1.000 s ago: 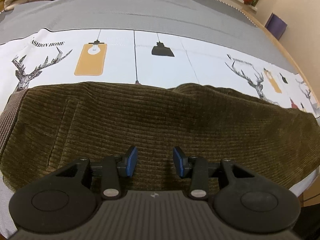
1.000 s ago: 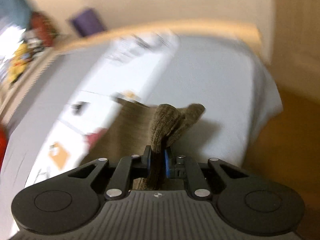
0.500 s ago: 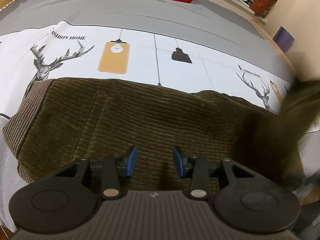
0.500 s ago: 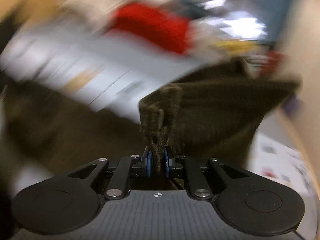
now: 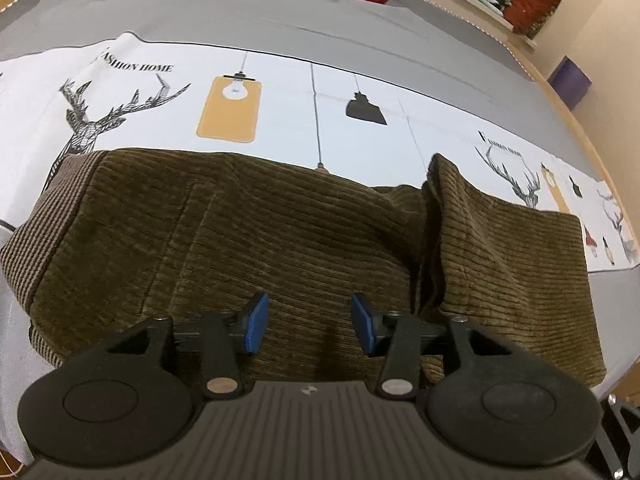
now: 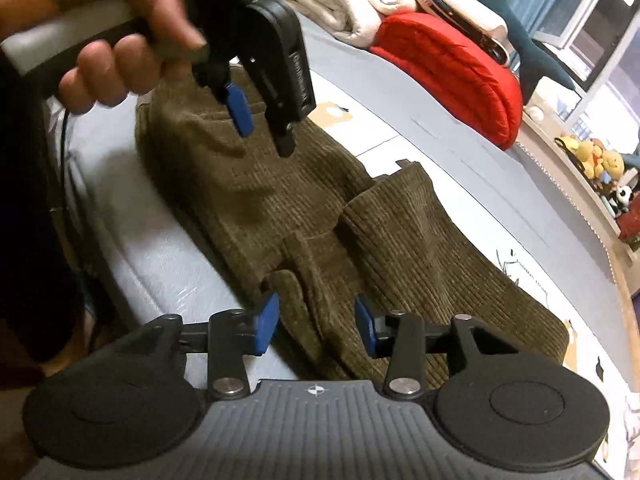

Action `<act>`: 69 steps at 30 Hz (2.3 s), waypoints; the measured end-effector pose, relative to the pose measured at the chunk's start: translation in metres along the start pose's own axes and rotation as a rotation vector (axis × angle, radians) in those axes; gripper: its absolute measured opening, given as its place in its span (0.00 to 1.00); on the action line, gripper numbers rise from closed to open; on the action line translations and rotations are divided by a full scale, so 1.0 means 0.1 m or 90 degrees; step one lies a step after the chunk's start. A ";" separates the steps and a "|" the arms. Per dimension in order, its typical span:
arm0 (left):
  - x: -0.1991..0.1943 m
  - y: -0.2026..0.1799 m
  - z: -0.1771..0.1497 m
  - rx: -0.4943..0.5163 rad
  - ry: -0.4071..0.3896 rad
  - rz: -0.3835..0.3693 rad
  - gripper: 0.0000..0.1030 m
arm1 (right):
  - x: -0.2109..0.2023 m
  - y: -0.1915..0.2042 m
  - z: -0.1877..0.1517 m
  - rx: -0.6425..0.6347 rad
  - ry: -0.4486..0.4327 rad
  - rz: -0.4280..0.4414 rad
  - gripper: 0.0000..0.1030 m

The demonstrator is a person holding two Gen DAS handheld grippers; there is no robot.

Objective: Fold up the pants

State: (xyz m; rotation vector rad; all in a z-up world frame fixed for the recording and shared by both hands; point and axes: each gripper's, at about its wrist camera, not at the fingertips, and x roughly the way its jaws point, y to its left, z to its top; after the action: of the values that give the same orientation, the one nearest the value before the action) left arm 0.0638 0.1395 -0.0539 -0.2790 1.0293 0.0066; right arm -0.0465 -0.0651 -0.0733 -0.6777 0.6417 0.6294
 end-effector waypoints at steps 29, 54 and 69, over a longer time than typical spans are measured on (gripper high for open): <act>0.14 -0.63 0.12 0.019 -0.022 -0.114 0.37 | -0.25 -1.12 -0.38 0.404 -0.037 0.026 0.50; 0.19 -1.16 0.01 0.156 -0.010 -0.197 0.29 | 0.04 -2.04 -1.74 0.899 0.157 -0.059 0.68; 0.53 -1.15 -0.17 0.222 0.066 -0.009 0.43 | -0.25 -1.73 -1.17 0.651 0.070 -0.161 0.28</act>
State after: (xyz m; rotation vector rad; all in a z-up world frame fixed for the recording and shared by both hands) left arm 0.0925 0.0186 -0.0806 0.0318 1.1113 -0.2012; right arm 0.0208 -0.2646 -0.0643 0.1706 0.8545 -0.0203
